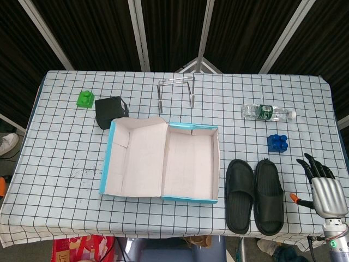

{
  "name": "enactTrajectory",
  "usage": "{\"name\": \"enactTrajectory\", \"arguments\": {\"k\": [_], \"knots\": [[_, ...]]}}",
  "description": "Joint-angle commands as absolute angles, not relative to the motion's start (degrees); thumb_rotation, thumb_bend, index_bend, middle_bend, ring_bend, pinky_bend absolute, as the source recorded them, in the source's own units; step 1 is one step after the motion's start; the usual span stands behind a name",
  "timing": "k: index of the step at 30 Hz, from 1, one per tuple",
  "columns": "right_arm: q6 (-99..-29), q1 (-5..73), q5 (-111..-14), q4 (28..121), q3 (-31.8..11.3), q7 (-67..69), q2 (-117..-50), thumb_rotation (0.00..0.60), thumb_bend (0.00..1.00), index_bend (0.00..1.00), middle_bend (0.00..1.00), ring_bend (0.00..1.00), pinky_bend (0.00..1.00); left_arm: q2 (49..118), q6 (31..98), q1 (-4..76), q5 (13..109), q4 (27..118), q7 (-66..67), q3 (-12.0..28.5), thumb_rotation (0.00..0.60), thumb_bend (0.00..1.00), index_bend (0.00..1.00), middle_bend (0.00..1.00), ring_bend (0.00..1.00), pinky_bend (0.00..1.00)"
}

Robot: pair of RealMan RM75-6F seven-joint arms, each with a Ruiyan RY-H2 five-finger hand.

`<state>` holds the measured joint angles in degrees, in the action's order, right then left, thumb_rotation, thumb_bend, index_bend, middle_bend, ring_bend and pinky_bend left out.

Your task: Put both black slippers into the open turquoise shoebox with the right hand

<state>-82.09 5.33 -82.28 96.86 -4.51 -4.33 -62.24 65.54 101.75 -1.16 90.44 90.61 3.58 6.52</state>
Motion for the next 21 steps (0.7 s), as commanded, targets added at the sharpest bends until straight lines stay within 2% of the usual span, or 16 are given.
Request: {"name": "enactTrajectory", "arguments": {"k": [1,14,18,21], "knots": [[-81.9,5.4,-82.2,96.8,-4.5,-4.7,-62.3,0.6,0.12,0.18,0.09,0.16,0.19,65.6,101.6,-1.0,90.3,90.4,3.4,6.7,0.6,0.64,0.23,0.08,0.03,0.1],[-79.6,6.0,-84.5,97.7,-3.0,0.8,-60.6,0.6,0.12,0.18,0.09,0.16,0.19,65.6,101.7,-1.1,90.6,90.6,3.5,6.6,0.6,0.64,0.23,0.07,0.03,0.1],[-77.3,7.1,-85.9,98.6,-2.2,4.4,-60.1,0.6,0.12,0.18,0.09,0.16,0.19,65.3,100.8,-1.1,89.3,90.6,3.4,6.7,0.6,0.64,0.23,0.07,0.03,0.1],[-73.0,9.4,-86.0,100.6,-2.1,7.6,-58.6,0.6,0.12,0.18,0.09,0.16,0.19,65.3,100.4,-0.9,89.1,90.7,3.2,6.9,0.6,0.64,0.23,0.07,0.03,0.1]]}}
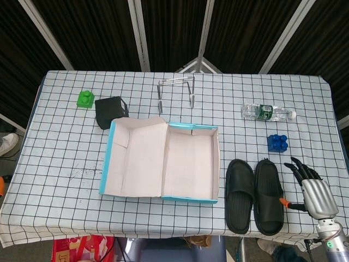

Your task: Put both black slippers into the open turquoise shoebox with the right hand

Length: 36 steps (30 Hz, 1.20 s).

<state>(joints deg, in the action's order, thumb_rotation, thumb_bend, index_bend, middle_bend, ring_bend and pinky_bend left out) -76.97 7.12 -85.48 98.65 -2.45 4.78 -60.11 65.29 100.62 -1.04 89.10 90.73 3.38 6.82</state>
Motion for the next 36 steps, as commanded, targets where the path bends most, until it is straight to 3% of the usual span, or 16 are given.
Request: {"name": "enactTrajectory", "arguments": {"k": [1,13,23,36], "knots": [[-71.9,10.1,-85.8,101.2,-2.2,7.5,-58.1,0.6,0.12,0.18,0.09,0.16,0.2,65.3,100.2,-0.8,89.0,90.7,3.1,6.8,0.6,0.64,0.23,0.07,0.03,0.1],[-58.9,21.6,-66.8,115.3,-7.3,-17.3,-57.7,0.6,0.12,0.18,0.09,0.16,0.24,65.0,98.0,-0.2,87.0,90.1,1.9,7.2,0.6,0.64,0.23,0.07,0.03,0.1],[-58.5,30.1,-49.3,116.0,-7.9,-33.6,-64.6,0.6,0.12,0.18,0.09,0.16,0.24,64.6,97.5,-0.1,86.1,89.6,0.1,7.6,0.6,0.64,0.23,0.07,0.03,0.1],[-59.7,37.5,-38.2,110.3,-6.8,-41.9,-72.8,0.6,0.12,0.18,0.09,0.16,0.24,64.7,96.9,0.2,85.7,89.4,0.1,7.7,0.6,0.64,0.23,0.07,0.03,0.1]]}}
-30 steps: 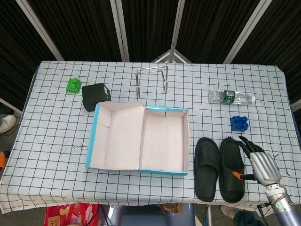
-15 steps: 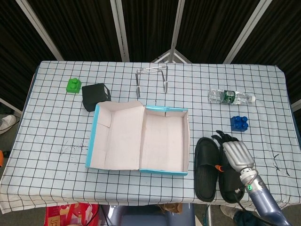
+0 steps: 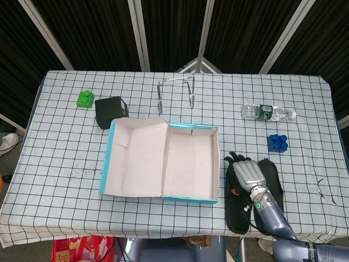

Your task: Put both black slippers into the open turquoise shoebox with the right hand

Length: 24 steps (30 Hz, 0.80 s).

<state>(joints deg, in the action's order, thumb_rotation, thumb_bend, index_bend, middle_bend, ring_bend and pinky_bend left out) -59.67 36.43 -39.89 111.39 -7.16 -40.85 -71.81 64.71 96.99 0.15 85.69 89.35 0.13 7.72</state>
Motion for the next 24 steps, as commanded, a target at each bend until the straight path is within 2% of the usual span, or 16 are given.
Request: {"name": "enactTrajectory", "arguments": {"k": [1,24], "knots": [[-59.6,38.0,-37.5,109.9,-6.7,-42.3,-73.0,0.6,0.12,0.18,0.09,0.16,0.24,64.7,96.9,0.2,85.7,89.4,0.1,7.7,0.6,0.64,0.23,0.07,0.03,0.1],[-56.2,42.7,-29.0,106.0,-2.3,-41.8,-72.1,0.6,0.12,0.18,0.09,0.16,0.24,65.5,95.6,1.0,85.9,89.6,2.8,7.2,0.6,0.64,0.23,0.07,0.03,0.1]]}}
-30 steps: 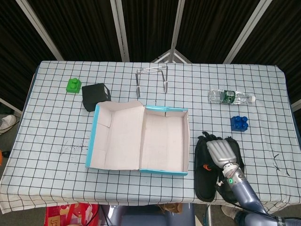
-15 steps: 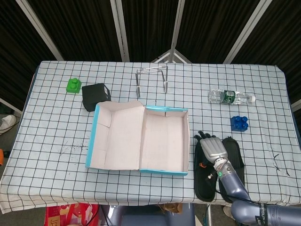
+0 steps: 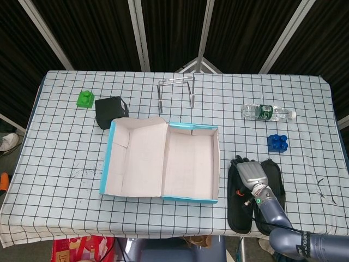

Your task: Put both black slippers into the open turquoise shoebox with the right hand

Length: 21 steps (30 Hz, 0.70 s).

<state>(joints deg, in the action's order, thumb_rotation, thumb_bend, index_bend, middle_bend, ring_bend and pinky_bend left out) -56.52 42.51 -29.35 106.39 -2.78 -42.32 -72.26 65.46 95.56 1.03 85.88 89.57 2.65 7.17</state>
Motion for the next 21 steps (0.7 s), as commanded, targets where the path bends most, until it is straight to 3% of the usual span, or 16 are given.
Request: {"name": "enactTrajectory", "arguments": {"k": [1,11,21], "knots": [[-55.9,42.8,-28.9,105.6,-2.1,-41.6,-72.1,0.6,0.12,0.18,0.09,0.16,0.24,65.5,95.6,1.0,85.9,89.6,2.8,7.2,0.6,0.64,0.23,0.07,0.03,0.1],[-55.8,42.5,-30.5,105.9,-1.9,-37.7,-71.3,0.6,0.12,0.18,0.09,0.16,0.24,65.6,95.5,1.2,85.7,89.5,3.0,7.2,0.6,0.64,0.23,0.07,0.03,0.1],[-55.3,39.9,-36.9,111.0,-5.7,-26.7,-66.2,0.6,0.12,0.18,0.09,0.16,0.24,65.6,95.5,1.1,85.3,89.5,2.8,7.3,0.6,0.64,0.23,0.07,0.03,0.1]]}}
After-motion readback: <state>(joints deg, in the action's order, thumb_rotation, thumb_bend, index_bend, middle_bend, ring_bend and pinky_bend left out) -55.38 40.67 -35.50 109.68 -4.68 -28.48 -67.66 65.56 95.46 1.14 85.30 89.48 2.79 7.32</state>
